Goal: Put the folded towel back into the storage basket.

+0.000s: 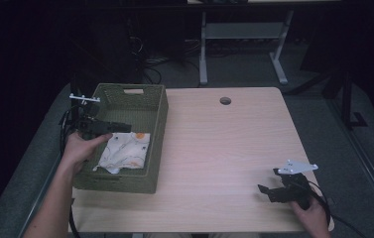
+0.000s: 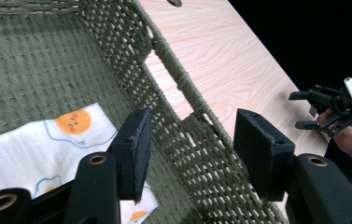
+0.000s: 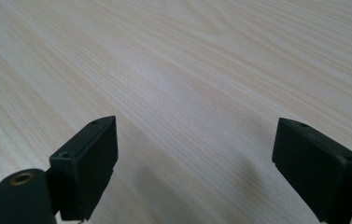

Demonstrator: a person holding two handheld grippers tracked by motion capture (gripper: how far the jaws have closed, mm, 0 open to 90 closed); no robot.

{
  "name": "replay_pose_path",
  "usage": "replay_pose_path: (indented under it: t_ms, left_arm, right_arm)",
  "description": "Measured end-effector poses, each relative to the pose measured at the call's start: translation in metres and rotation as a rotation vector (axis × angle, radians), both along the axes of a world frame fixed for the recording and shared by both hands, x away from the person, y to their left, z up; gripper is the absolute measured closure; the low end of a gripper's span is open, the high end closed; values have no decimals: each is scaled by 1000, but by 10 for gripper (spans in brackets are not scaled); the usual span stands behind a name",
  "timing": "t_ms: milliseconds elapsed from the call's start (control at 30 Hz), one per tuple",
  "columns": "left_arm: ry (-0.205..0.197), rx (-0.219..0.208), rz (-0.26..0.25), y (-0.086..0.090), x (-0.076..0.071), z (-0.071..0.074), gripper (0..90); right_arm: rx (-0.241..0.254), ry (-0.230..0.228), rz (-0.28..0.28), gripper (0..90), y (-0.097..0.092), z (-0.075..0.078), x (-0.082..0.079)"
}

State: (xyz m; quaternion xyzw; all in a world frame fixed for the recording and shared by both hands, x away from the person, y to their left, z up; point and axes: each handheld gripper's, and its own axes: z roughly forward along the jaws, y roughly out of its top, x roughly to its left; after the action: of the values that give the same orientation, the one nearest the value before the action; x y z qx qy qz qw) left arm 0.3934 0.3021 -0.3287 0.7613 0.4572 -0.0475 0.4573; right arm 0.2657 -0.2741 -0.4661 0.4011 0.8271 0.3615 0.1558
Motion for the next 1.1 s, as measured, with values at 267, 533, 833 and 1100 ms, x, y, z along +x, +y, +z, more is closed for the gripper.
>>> replay_pose_path:
  t_ms: [267,533,833,1100]
  left_arm:
    - [-12,3,-22,-9,-4,2,460]
    - [-21,-10,-37,-16,-6,7,445]
    - [-31,-16,-62,-29,-7,11,441]
    - [-37,-15,-112,-51,-8,15,436]
  right_arm:
    - [1,-4,-1,139,-1,1,-1]
    - [2,-3,1,139,0,2,-1]
    - [7,-7,1,139,-1,2,-1]
    - [10,-8,1,139,-3,3,-1]
